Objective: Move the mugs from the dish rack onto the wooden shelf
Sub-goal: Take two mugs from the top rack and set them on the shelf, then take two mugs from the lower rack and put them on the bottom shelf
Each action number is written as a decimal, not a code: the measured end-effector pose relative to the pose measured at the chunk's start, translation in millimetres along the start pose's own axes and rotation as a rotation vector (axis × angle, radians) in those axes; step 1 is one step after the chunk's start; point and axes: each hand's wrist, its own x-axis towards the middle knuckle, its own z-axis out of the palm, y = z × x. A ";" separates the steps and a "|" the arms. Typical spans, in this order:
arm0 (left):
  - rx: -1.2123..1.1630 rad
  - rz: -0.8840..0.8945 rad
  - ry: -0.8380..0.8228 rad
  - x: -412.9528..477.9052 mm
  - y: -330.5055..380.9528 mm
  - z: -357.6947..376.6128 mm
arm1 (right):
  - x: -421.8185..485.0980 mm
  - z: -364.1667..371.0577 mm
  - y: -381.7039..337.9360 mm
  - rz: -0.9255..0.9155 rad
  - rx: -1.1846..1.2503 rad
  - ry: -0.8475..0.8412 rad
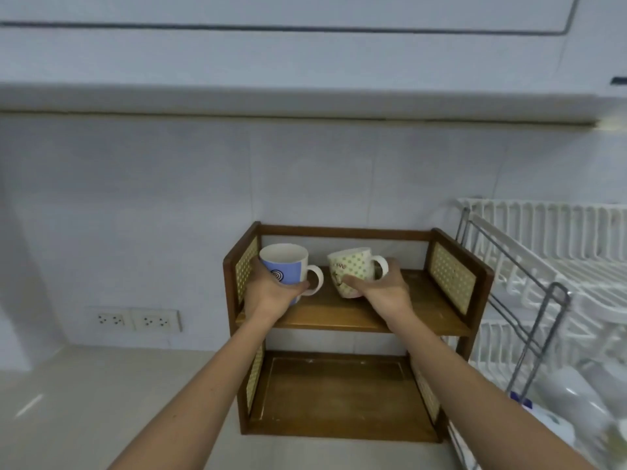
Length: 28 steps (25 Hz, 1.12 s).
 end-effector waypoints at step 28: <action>-0.126 0.623 -0.461 -279.1 47.4 96.0 | -188.0 -213.9 154.8 -0.531 -0.447 0.122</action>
